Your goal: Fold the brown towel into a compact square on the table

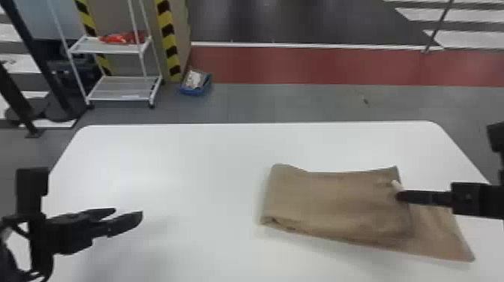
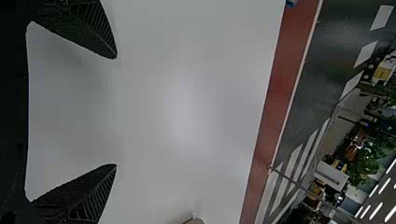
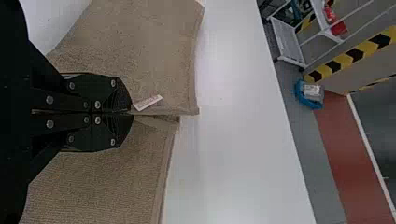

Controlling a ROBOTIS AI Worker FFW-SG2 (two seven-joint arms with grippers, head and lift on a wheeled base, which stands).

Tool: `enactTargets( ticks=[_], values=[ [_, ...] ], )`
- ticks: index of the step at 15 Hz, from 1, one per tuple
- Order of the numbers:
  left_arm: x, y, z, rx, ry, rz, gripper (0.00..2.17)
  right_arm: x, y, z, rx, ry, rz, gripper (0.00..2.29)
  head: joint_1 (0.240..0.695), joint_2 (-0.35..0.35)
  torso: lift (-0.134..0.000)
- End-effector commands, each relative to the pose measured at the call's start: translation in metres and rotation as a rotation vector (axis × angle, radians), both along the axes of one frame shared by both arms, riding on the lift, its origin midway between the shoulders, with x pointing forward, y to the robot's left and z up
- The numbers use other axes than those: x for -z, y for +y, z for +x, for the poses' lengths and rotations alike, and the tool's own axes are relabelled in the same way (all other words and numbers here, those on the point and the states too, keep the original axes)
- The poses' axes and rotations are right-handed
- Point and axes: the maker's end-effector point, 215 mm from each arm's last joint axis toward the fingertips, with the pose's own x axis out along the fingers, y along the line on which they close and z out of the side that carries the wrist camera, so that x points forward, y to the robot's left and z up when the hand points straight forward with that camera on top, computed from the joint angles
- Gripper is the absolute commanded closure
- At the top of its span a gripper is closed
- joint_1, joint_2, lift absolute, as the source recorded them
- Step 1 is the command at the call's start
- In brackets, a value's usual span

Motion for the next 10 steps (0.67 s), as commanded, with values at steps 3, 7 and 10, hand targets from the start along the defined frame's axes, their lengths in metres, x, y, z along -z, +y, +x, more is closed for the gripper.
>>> enactTargets(
  ticks=[3, 7, 10],
  values=[
    [0.001, -0.002, 0.0, 0.0, 0.003, 0.0, 0.05, 0.017, -0.014, -0.011, 0.058, 0.044, 0.04, 1.5, 0.695, -0.055, -0.124],
    [-0.001, -0.001, 0.001, -0.002, 0.0, 0.005, 0.05, 0.004, -0.03, -0.014, 0.071, 0.015, 0.028, 1.5, 0.695, -0.077, -0.124],
    [-0.002, 0.0, 0.001, -0.002, -0.005, 0.001, 0.05, 0.014, -0.043, -0.02, 0.084, 0.049, 0.0, 1.5, 0.695, -0.085, -0.124]
  ],
)
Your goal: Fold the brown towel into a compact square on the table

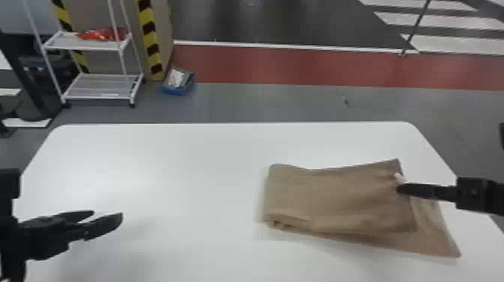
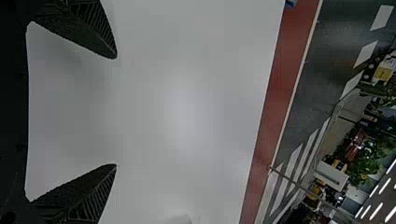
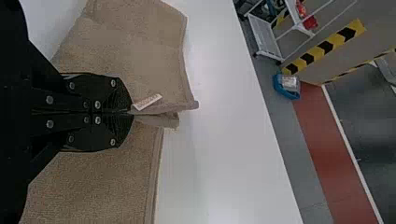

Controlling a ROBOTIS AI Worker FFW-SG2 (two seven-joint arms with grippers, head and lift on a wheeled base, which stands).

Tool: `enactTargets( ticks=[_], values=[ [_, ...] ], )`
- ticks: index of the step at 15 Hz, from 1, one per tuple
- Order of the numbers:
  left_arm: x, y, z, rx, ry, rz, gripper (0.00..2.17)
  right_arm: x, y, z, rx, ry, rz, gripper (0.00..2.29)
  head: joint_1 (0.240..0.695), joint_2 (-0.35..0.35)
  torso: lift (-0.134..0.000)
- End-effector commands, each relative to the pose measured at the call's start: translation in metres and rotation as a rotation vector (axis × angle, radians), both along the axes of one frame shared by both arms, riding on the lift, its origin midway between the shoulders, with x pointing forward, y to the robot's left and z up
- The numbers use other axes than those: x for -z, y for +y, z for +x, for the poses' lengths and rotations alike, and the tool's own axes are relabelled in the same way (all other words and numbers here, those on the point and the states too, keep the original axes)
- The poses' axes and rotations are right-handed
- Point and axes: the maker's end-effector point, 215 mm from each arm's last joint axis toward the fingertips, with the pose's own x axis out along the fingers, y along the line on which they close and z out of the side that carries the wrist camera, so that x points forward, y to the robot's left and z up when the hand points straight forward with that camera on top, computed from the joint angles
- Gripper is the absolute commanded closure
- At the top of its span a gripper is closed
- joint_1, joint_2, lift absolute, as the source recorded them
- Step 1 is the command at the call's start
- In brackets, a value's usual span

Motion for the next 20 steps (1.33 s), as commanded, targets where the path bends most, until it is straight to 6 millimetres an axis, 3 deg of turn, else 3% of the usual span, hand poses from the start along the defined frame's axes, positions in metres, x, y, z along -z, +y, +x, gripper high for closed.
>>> enactTargets(
  ticks=[1, 3, 6, 11, 12, 13, 14, 17, 20],
  values=[
    [-0.001, 0.002, 0.001, -0.002, -0.003, 0.005, 0.05, 0.051, -0.004, -0.024, 0.041, 0.133, -0.022, 1.5, 0.695, -0.097, -0.124],
    [-0.001, 0.004, 0.001, -0.005, -0.003, 0.006, 0.05, 0.066, -0.002, -0.025, 0.05, 0.171, -0.003, 1.5, 0.695, -0.103, -0.124],
    [0.0, 0.006, 0.0, -0.008, -0.001, 0.002, 0.05, 0.061, -0.005, -0.02, 0.061, 0.159, -0.013, 1.5, 0.695, -0.099, -0.124],
    [0.001, 0.009, 0.002, -0.012, -0.001, 0.006, 0.05, 0.016, -0.026, 0.001, 0.094, 0.05, 0.004, 1.5, 0.695, -0.107, -0.124],
    [0.002, 0.009, 0.001, -0.012, 0.001, 0.005, 0.05, 0.024, -0.029, -0.003, 0.093, 0.077, -0.013, 1.5, 0.695, -0.11, -0.124],
    [0.004, 0.008, 0.001, -0.012, 0.004, 0.005, 0.05, 0.048, -0.026, -0.015, 0.09, 0.138, -0.036, 1.5, 0.695, -0.113, -0.124],
    [0.004, 0.007, 0.003, -0.011, 0.004, 0.004, 0.05, 0.052, -0.027, -0.016, 0.105, 0.142, -0.021, 1.5, 0.695, -0.118, -0.124],
    [0.002, 0.002, 0.006, -0.003, 0.002, 0.006, 0.05, 0.033, -0.019, -0.003, 0.083, 0.093, 0.008, 1.5, 0.695, -0.129, -0.124],
    [0.001, 0.002, 0.006, -0.005, -0.001, 0.004, 0.05, -0.004, -0.024, 0.011, 0.078, 0.004, 0.005, 1.5, 0.695, -0.12, -0.124]
  ],
)
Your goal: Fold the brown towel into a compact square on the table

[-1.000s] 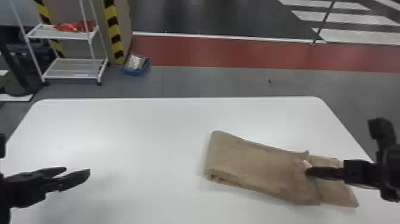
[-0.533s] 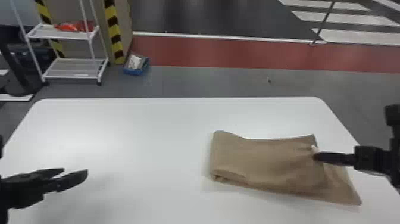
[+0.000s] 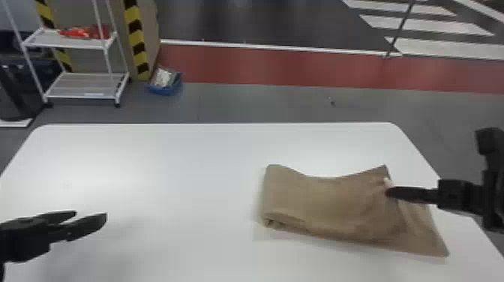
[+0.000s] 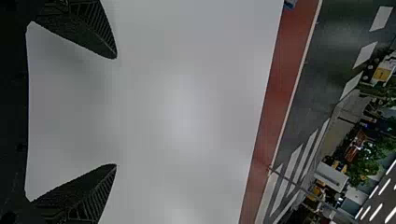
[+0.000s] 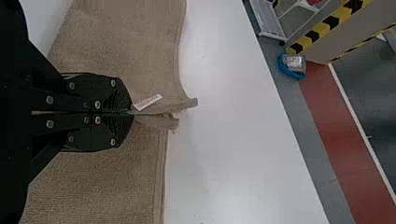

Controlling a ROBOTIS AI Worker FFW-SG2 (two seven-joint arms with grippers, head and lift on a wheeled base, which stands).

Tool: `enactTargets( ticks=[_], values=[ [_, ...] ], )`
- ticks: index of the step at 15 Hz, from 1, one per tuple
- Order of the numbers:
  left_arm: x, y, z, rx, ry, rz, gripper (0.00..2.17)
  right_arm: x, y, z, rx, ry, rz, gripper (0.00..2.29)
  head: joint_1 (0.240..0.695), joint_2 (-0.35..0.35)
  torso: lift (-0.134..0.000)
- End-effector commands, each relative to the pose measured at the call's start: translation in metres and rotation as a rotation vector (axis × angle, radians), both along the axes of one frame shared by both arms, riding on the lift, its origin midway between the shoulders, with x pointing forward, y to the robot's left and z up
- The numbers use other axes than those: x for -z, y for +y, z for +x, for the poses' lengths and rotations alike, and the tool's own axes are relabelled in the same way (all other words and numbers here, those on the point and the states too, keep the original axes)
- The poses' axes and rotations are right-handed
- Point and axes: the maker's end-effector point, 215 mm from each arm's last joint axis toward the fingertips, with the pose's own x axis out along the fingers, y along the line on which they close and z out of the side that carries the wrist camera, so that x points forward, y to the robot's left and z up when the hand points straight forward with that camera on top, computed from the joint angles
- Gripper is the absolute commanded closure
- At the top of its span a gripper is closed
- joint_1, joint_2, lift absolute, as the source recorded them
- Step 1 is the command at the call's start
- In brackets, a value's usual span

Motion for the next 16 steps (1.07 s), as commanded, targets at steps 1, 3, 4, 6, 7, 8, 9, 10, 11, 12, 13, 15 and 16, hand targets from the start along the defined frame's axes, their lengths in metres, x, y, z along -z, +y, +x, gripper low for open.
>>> enactTargets(
  ticks=[1, 3, 4, 6, 7, 8, 9, 10, 11, 12, 13, 15, 16],
  values=[
    [-0.001, 0.002, 0.0, -0.003, -0.001, 0.001, 0.05, -0.013, -0.014, -0.002, 0.023, -0.021, 0.012, 1.5, 0.695, -0.118, -0.124],
    [0.0, 0.003, 0.001, -0.005, 0.0, -0.002, 0.05, 0.03, -0.023, -0.025, 0.058, 0.081, 0.018, 1.5, 0.695, -0.129, -0.124],
    [-0.001, 0.001, 0.003, 0.001, -0.001, 0.001, 0.05, 0.037, -0.023, -0.024, 0.069, 0.097, 0.039, 1.5, 0.695, -0.136, -0.124],
    [-0.002, -0.003, 0.004, 0.005, -0.005, -0.003, 0.05, 0.034, -0.019, -0.019, 0.06, 0.091, 0.038, 1.51, 0.695, -0.147, -0.124],
    [-0.001, -0.004, 0.003, 0.007, -0.002, 0.0, 0.05, 0.032, -0.018, -0.017, 0.058, 0.086, 0.042, 1.5, 0.695, -0.149, -0.124],
    [-0.001, -0.004, 0.003, 0.009, -0.001, 0.004, 0.05, 0.024, -0.018, -0.015, 0.057, 0.064, 0.043, 1.5, 0.695, -0.149, -0.124],
    [0.0, -0.003, 0.003, 0.008, 0.001, 0.005, 0.05, -0.004, -0.018, -0.007, 0.037, -0.002, 0.034, 1.5, 0.695, -0.149, -0.124],
    [0.0, -0.002, 0.003, 0.006, 0.001, 0.006, 0.05, -0.023, -0.024, -0.01, 0.028, -0.046, 0.025, 1.51, 0.695, -0.147, -0.124],
    [0.0, 0.0, 0.002, 0.002, 0.001, 0.005, 0.05, -0.017, -0.03, -0.021, 0.026, -0.03, 0.022, 1.51, 0.695, -0.145, -0.124],
    [0.0, 0.001, 0.002, 0.001, 0.002, 0.004, 0.05, 0.007, -0.035, -0.035, 0.049, 0.026, 0.014, 1.51, 0.695, -0.148, -0.124],
    [0.001, -0.001, 0.002, 0.003, 0.004, 0.004, 0.05, 0.036, -0.031, -0.042, 0.077, 0.088, 0.048, 1.51, 0.695, -0.154, -0.124],
    [0.001, -0.005, 0.001, 0.009, 0.003, -0.001, 0.05, 0.05, -0.032, -0.039, 0.094, 0.126, 0.062, 1.51, 0.695, -0.164, -0.124],
    [0.001, -0.006, 0.001, 0.01, 0.003, -0.002, 0.05, 0.049, -0.032, -0.038, 0.094, 0.124, 0.06, 1.51, 0.695, -0.169, -0.124]
  ],
)
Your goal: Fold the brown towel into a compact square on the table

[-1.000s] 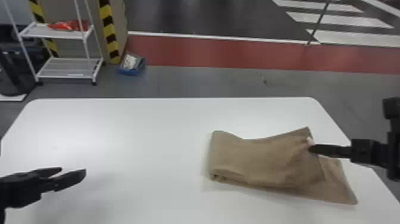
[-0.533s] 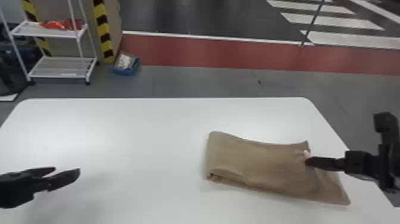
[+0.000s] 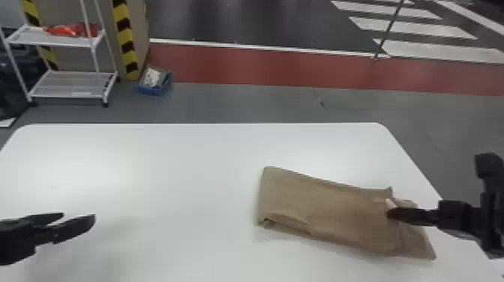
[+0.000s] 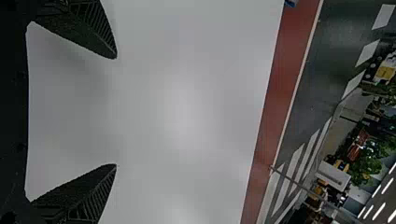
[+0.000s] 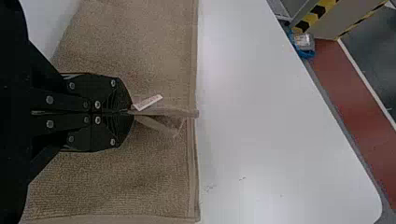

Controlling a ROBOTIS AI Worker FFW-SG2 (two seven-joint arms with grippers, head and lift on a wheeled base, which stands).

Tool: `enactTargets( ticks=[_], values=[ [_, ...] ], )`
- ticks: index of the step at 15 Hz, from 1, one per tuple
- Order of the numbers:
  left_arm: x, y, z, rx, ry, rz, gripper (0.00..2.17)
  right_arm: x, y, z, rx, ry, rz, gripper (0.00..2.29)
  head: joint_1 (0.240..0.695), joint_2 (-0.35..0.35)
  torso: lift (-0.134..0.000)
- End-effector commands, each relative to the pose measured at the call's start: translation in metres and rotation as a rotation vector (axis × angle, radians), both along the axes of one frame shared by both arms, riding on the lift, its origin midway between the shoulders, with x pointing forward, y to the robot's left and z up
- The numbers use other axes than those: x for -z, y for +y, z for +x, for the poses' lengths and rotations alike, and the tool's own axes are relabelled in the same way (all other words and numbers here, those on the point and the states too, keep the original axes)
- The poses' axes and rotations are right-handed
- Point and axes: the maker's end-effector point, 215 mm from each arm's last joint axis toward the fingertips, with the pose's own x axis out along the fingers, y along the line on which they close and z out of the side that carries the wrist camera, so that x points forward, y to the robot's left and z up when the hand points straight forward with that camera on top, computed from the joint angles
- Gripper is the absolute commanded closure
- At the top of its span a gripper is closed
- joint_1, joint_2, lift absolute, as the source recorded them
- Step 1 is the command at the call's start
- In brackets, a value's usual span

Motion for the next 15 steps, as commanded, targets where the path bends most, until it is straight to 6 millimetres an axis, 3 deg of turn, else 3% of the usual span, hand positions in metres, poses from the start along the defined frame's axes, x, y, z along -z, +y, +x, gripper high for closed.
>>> enactTargets(
  ticks=[1, 2, 3, 4, 5, 7, 9, 13, 15],
  values=[
    [0.001, -0.004, -0.001, 0.003, 0.001, -0.002, 0.05, -0.003, 0.001, 0.005, 0.011, -0.002, 0.014, 1.51, 0.695, -0.17, -0.124],
    [0.001, -0.002, -0.001, 0.001, 0.004, 0.002, 0.05, -0.021, -0.001, 0.01, 0.009, -0.048, 0.013, 1.51, 0.695, -0.172, -0.124],
    [0.002, -0.003, -0.002, 0.001, 0.006, 0.0, 0.05, -0.052, 0.0, 0.014, -0.02, -0.124, -0.002, 1.51, 0.695, -0.173, -0.124],
    [0.002, -0.001, -0.002, -0.002, 0.006, 0.0, 0.05, -0.078, -0.016, 0.006, -0.014, -0.183, -0.009, 1.51, 0.695, -0.172, -0.124],
    [0.001, 0.001, -0.002, -0.007, 0.006, 0.002, 0.05, -0.08, -0.034, -0.007, 0.007, -0.183, -0.002, 1.51, 0.695, -0.169, -0.124],
    [0.001, 0.002, -0.002, -0.007, 0.004, 0.004, 0.05, -0.02, -0.031, -0.028, 0.051, -0.049, 0.043, 1.51, 0.695, -0.197, -0.124],
    [0.002, -0.002, -0.002, -0.001, 0.006, 0.0, 0.05, -0.001, -0.036, -0.029, 0.084, -0.004, 0.063, 1.51, 0.695, -0.214, -0.124],
    [0.003, -0.007, -0.001, 0.005, 0.007, 0.002, 0.05, -0.009, -0.03, -0.014, 0.075, -0.024, 0.065, 1.51, 0.695, -0.228, -0.124],
    [0.003, -0.005, -0.001, 0.003, 0.008, 0.005, 0.05, -0.049, -0.032, 0.002, 0.054, -0.12, 0.037, 1.51, 0.695, -0.225, -0.124]
  ],
)
